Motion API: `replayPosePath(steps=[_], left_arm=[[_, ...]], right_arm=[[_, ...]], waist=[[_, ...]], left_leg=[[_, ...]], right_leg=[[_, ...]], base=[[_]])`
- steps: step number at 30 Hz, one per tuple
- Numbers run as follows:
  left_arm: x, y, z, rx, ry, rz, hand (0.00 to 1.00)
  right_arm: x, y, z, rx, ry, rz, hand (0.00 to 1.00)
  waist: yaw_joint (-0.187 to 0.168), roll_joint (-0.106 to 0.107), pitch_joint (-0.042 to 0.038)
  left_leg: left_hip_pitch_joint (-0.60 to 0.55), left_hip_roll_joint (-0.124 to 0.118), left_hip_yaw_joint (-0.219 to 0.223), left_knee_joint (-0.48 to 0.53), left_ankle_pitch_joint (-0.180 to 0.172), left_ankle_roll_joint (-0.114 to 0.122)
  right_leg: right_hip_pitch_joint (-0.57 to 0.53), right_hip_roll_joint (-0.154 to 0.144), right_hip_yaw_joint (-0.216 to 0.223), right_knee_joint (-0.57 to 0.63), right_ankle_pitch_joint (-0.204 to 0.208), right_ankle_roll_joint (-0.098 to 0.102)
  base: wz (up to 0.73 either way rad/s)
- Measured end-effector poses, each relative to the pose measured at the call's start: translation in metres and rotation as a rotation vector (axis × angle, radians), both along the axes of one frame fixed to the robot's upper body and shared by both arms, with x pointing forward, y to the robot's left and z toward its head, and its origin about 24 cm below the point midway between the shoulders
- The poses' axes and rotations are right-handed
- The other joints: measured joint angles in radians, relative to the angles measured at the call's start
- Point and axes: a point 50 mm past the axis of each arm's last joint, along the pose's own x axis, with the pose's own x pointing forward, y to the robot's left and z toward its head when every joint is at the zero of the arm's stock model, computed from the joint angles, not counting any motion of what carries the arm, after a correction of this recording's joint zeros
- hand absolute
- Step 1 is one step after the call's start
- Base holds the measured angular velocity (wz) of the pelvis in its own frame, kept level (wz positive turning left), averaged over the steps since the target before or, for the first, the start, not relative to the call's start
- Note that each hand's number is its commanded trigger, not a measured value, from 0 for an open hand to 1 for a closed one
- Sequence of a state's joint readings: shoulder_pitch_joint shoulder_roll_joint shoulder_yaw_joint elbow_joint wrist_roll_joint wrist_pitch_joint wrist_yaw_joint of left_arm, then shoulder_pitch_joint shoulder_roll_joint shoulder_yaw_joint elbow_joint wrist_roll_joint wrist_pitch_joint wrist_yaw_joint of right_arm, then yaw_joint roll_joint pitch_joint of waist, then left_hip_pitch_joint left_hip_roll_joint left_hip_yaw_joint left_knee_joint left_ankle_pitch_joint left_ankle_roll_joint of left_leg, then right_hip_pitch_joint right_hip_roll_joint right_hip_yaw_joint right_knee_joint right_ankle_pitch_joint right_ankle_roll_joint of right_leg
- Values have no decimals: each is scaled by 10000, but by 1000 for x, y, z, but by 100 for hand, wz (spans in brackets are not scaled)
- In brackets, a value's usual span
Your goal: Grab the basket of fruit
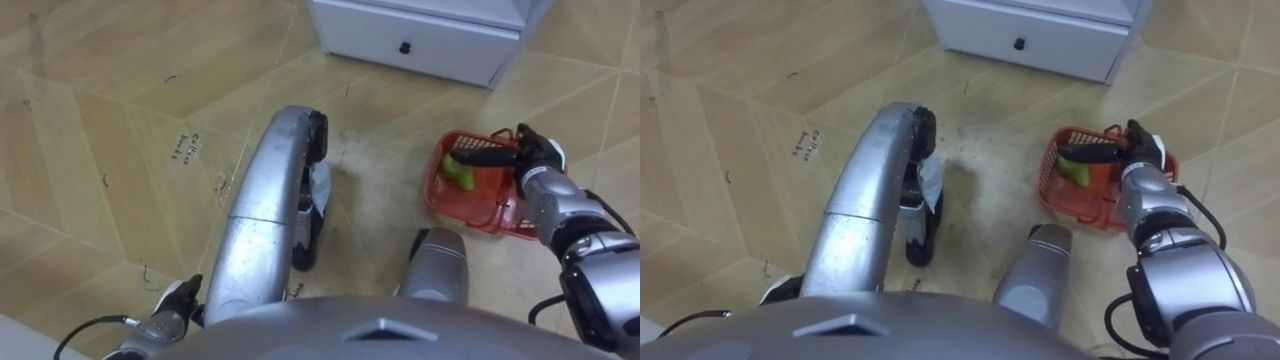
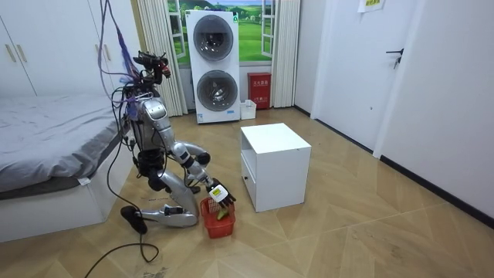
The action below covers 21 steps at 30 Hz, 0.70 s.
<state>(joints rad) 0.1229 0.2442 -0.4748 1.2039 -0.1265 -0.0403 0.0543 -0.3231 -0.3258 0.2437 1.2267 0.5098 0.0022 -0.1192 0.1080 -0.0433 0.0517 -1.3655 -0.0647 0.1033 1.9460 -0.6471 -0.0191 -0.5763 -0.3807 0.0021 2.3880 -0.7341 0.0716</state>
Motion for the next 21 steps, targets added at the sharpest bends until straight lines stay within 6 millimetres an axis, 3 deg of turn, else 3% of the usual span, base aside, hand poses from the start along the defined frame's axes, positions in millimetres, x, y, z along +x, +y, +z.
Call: replayPosePath(steps=[11, 21], left_arm=[[25, 0, 1, 179, -219, -45, 0], [24, -8, -2, 39, 33, 389, 0]], right_arm=[[-4, 1, -4, 53, 239, -368, 100], [-13, 19, -16, 367, 944, -279, 100]], waist=[[1, -118, 57], [-20, -192, 102]], left_leg=[[-33, -41, -2, 48, 0, 2], [-45, -54, -29, 100, 0, 2]], right_leg=[[8, -13, 13, 12, -2, 1], [23, 2, 23, 12, -3, 3]], base=[[0], [0]])
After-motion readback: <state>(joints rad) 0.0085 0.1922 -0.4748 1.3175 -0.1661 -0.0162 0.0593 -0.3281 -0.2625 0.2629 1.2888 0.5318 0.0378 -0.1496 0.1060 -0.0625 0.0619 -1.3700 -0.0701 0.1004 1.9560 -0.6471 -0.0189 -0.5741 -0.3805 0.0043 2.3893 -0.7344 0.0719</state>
